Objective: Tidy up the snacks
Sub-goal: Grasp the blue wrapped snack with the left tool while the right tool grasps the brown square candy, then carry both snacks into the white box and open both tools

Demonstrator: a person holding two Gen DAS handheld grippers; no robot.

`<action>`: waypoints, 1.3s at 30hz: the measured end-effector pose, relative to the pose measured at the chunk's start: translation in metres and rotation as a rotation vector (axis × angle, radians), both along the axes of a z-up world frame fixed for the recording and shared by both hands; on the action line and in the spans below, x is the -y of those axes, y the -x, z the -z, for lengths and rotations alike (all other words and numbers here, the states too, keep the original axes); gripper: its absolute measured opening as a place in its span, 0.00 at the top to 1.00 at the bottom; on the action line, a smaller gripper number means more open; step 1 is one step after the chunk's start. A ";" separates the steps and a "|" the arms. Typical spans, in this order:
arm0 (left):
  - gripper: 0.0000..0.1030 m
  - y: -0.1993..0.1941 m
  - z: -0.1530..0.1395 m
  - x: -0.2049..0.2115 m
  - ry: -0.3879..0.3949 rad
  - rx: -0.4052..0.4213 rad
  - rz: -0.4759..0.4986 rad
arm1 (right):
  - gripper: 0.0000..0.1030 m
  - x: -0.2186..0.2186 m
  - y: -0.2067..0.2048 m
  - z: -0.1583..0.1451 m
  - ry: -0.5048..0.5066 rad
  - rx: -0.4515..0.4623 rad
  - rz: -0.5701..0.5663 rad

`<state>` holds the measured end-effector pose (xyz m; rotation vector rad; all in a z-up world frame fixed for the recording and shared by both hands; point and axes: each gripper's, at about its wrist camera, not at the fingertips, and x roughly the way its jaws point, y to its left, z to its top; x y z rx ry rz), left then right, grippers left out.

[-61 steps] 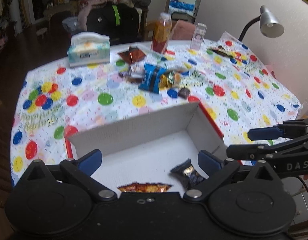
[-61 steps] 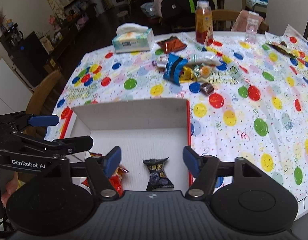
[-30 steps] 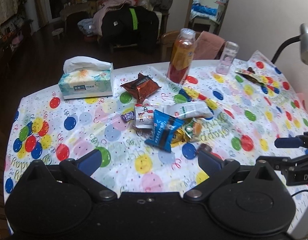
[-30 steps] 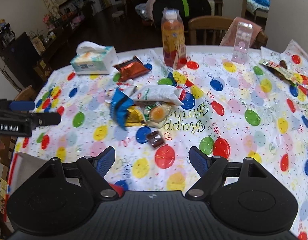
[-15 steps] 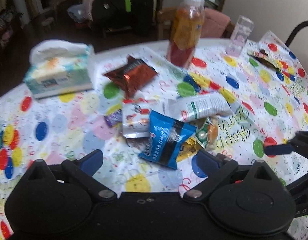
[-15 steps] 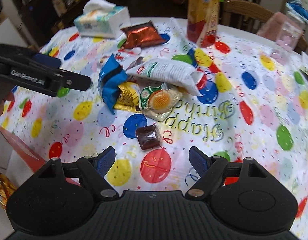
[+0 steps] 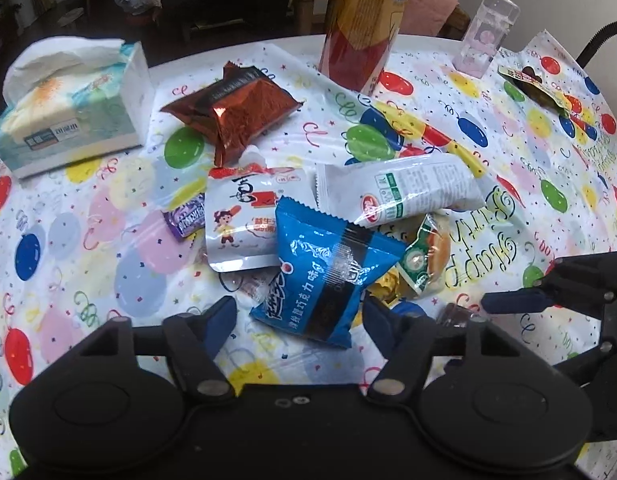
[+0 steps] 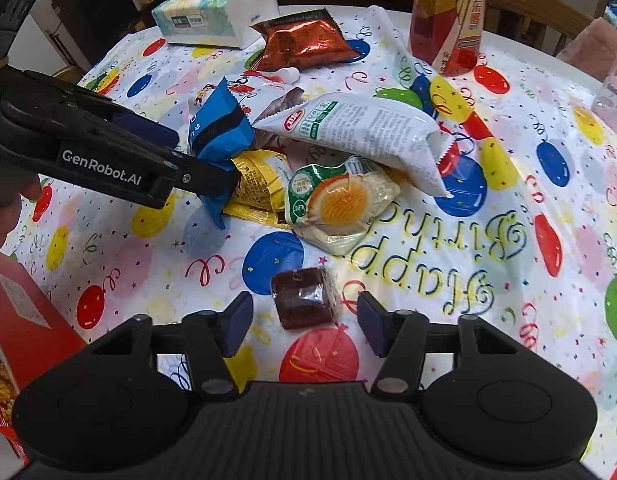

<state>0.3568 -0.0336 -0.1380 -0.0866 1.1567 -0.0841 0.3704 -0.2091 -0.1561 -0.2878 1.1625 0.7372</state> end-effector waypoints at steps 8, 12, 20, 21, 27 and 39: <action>0.54 -0.002 0.001 -0.001 0.034 0.011 -0.003 | 0.63 -0.003 -0.003 0.004 0.002 -0.004 0.005; 0.59 0.001 0.000 -0.003 0.034 0.012 -0.021 | 0.65 -0.002 -0.003 0.004 -0.002 -0.007 0.021; 0.60 0.011 -0.010 -0.009 0.035 0.019 -0.059 | 0.65 0.006 0.006 -0.011 -0.035 -0.008 0.036; 0.60 0.013 -0.012 -0.010 0.034 0.019 -0.067 | 0.65 0.007 0.008 -0.014 -0.040 -0.006 0.036; 0.60 0.031 -0.030 -0.014 0.042 0.034 -0.094 | 0.65 0.016 0.020 -0.037 -0.061 0.008 0.042; 0.60 0.080 -0.070 -0.015 0.071 0.054 -0.087 | 0.65 0.025 0.066 -0.091 -0.054 0.026 0.062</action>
